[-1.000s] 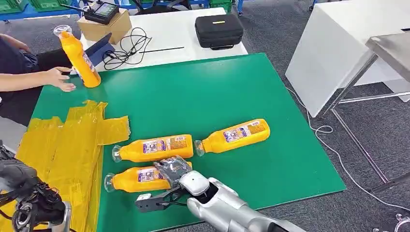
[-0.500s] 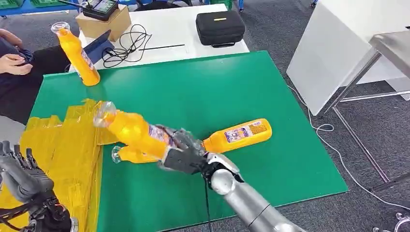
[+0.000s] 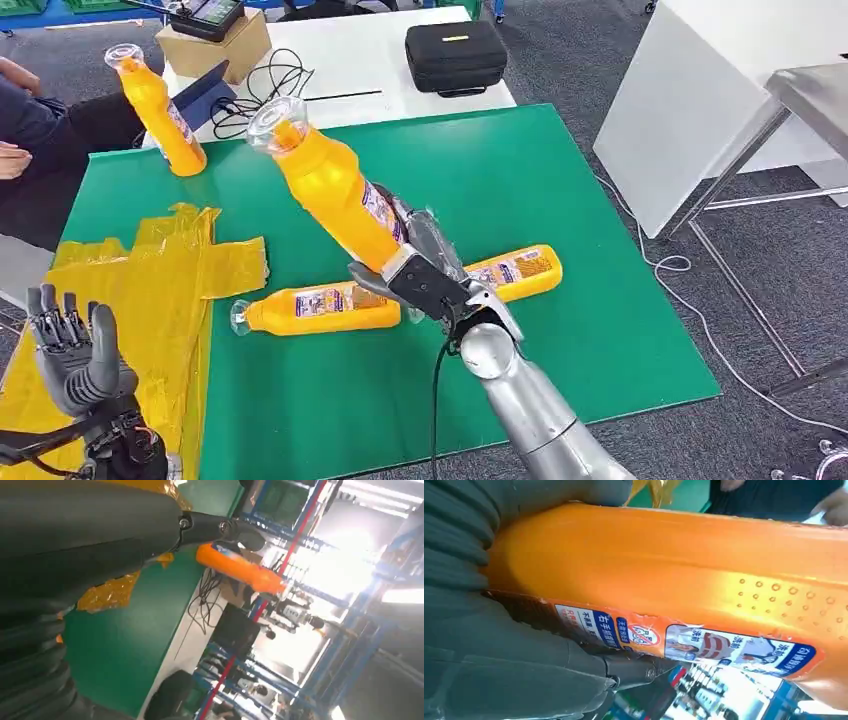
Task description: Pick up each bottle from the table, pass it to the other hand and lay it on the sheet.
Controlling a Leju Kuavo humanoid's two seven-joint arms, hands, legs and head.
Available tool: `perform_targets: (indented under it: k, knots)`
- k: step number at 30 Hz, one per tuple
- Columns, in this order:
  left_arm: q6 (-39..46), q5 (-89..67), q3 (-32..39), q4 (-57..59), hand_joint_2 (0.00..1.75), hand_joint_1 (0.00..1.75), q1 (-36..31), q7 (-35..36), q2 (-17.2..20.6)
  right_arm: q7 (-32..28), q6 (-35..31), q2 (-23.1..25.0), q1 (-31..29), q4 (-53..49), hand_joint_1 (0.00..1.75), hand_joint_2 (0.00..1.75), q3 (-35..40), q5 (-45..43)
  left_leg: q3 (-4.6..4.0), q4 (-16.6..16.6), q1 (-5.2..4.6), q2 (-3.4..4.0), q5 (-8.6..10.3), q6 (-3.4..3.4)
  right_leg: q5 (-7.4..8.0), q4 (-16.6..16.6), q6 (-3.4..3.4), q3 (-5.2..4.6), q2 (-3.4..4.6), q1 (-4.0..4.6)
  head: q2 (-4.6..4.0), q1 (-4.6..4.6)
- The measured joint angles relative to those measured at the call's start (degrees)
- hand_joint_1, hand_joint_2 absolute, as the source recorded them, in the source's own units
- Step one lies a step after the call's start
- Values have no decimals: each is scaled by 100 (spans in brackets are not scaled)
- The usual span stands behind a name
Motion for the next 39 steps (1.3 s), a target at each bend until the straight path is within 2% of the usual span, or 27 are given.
perform_targets:
  k: [4,9,11,15,18,31,36,39]
  knots:
    - [-70,-33,-205,4,175,0,-150,81,-42,212,-396,297,-417,760,175,175,122,492,0,-1,1,1,2,-1,1,2,0,1,2,1,0,0]
    - [-264,69,-350,6,175,0,-252,247,-83,593,-418,763,-900,1781,175,175,661,645,0,0,6,0,5,-3,0,2,-1,-7,1,2,0,2]
    - [-461,122,-422,115,175,0,-424,396,-116,974,-560,848,-1033,2037,175,175,948,673,-6,1,6,-10,8,-2,-1,2,-2,-11,-12,4,0,0]
    - [-518,127,-654,470,175,0,-776,378,-186,1126,-564,916,-1095,2375,175,175,1156,840,-19,0,4,-24,10,-1,1,3,0,-9,-25,0,0,2]
    - [-561,218,-754,577,175,0,-869,389,-190,1215,-536,953,-1119,2564,175,175,1233,1121,-18,1,1,-19,10,-1,2,1,1,-10,-23,-1,0,4]
    - [-1456,1401,-896,809,175,0,-894,1286,-192,1594,-707,1041,-1104,2718,175,175,1469,1806,-21,1,0,-13,10,-1,0,1,0,-17,-23,0,0,2]
    - [-1677,1626,-977,861,175,0,-892,1561,-203,1729,-1082,1061,-1046,2589,175,175,1462,2778,-21,1,0,-12,10,-1,1,2,0,-17,-23,0,0,2]
    - [-1716,1661,-999,863,175,0,-892,1611,-203,1773,-1085,1060,-1009,2475,175,175,1447,2960,-22,1,0,-12,10,-1,0,1,0,-17,-23,0,0,2]
